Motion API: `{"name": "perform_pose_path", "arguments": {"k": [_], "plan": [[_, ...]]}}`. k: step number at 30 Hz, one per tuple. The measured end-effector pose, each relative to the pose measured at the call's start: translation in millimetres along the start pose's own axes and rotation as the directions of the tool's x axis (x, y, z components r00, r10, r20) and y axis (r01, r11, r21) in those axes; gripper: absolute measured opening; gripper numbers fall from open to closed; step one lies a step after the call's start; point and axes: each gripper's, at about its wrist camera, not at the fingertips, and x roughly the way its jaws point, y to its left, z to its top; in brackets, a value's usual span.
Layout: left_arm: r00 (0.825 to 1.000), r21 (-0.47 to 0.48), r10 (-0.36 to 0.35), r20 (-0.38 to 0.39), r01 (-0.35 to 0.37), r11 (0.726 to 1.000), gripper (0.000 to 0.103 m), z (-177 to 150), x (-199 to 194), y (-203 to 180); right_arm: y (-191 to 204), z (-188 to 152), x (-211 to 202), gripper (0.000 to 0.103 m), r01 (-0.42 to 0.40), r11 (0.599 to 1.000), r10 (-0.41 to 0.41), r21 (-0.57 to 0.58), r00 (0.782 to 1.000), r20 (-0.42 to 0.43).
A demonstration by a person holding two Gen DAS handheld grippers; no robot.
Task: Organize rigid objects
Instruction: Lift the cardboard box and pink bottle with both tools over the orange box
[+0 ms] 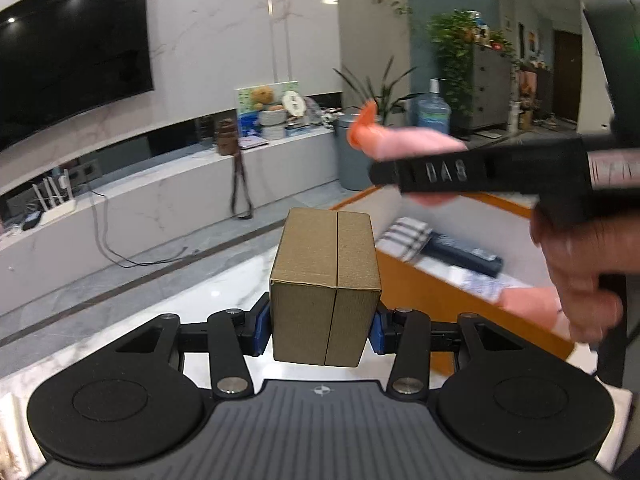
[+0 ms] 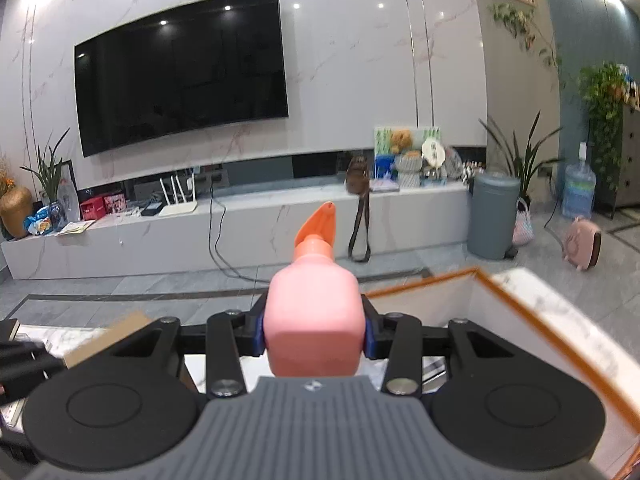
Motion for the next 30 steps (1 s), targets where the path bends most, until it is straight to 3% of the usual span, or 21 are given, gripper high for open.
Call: {"name": "perform_pose_path", "arguments": {"k": [7,15,18,22,30], "plan": [[0.999,0.021,-0.046,0.008,0.046,0.999,0.052,15.0,-0.9,-32.8,-29.5,23.3,-24.8,0.044,-0.003,0.997,0.005,-0.074,1.000,0.029],[0.993,0.034,-0.114,0.015,0.114,0.993,0.052,41.3,-13.2,-74.9,-72.5,36.6,-46.5,0.044,0.004,0.990,-0.006,-0.142,1.000,-0.014],[0.990,0.083,-0.140,0.032,0.137,0.987,0.051,53.6,-32.5,-90.6,-91.5,41.1,-51.2,0.044,0.014,0.990,-0.020,-0.138,0.999,-0.042],[0.985,0.046,-0.170,0.041,0.168,0.985,0.051,63.8,-37.7,-92.5,-118.1,43.6,-57.9,0.044,0.014,0.993,-0.023,-0.120,0.997,-0.077],[0.982,0.027,-0.186,-0.035,0.187,0.982,0.051,65.3,16.7,-107.4,-146.7,30.7,-44.0,0.044,0.013,0.993,-0.035,-0.116,0.981,-0.191]]}}
